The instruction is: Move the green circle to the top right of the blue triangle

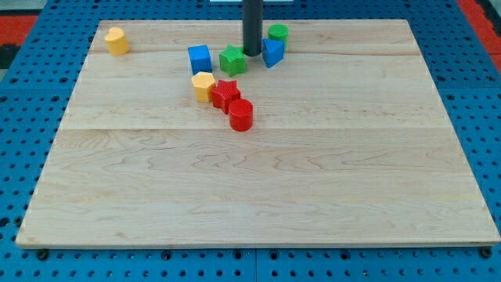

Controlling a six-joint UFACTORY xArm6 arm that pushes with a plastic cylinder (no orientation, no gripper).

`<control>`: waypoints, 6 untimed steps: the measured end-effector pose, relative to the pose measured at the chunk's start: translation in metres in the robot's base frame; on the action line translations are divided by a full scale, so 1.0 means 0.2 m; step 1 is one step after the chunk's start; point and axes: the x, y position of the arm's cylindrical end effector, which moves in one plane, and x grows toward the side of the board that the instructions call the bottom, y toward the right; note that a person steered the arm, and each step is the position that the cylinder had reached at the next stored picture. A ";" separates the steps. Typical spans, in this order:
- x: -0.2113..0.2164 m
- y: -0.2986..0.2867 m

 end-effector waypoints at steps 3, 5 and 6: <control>0.00 0.64; -0.13 0.91; -0.34 0.62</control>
